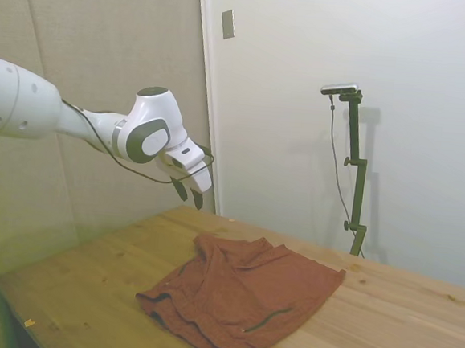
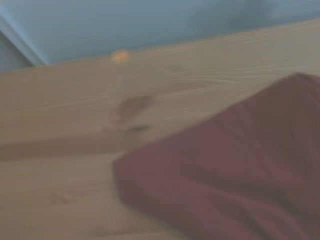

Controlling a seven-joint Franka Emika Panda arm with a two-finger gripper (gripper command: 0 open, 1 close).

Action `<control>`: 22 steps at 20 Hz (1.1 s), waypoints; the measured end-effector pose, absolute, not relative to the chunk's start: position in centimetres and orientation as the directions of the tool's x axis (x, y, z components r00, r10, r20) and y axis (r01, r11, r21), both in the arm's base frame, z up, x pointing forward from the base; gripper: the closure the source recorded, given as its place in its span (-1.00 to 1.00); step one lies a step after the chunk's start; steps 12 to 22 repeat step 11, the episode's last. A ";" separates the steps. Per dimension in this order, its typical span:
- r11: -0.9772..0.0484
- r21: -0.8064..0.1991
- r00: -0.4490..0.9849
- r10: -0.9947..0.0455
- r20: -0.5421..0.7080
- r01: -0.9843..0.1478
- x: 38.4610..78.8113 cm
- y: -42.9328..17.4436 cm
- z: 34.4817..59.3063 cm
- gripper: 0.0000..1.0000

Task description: Unfold the shorts

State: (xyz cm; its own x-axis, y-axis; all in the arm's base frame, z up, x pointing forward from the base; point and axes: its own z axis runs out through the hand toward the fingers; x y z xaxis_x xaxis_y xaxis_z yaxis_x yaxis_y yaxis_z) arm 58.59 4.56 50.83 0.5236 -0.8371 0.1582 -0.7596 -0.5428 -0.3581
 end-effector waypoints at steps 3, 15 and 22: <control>-0.549 -0.253 0.527 -0.836 0.153 -0.797 54.3 3.8 47.0 -1.00; -0.528 -0.197 0.504 -0.849 0.160 -0.826 41.1 0.5 45.4 -1.00; -0.528 -0.197 0.504 -0.849 0.160 -0.826 41.1 0.5 45.4 -1.00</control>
